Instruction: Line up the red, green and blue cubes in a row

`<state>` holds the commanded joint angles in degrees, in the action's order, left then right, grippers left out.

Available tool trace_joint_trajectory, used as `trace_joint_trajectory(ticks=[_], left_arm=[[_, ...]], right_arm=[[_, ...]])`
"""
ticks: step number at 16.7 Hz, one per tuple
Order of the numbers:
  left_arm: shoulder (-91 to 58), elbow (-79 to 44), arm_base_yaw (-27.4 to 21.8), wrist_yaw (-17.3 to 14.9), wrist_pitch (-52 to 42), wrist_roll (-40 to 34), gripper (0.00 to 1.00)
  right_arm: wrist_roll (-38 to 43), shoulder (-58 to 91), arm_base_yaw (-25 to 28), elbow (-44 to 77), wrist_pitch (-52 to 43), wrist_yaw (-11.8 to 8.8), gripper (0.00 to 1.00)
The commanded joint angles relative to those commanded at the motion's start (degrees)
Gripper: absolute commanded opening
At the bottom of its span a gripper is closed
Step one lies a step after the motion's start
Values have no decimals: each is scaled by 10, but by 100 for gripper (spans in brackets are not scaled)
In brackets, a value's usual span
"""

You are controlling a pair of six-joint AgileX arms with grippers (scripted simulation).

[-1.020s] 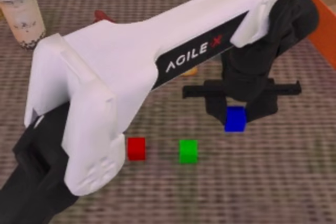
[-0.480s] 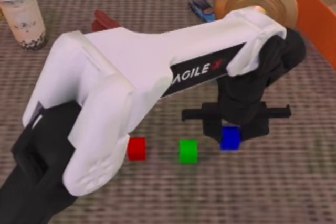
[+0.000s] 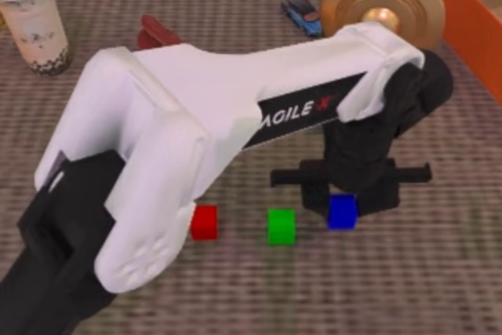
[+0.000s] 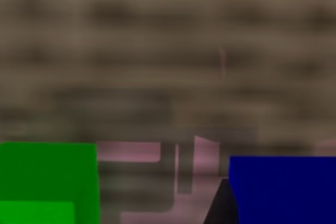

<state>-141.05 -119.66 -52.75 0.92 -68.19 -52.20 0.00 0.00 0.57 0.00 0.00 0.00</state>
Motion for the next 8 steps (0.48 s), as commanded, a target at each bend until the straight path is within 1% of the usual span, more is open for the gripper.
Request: trace_joint_trajectory(ticks=[8], left_arm=[[0,0,0,0,0,0,75]], right_arm=[[0,0,0,0,0,0,100]])
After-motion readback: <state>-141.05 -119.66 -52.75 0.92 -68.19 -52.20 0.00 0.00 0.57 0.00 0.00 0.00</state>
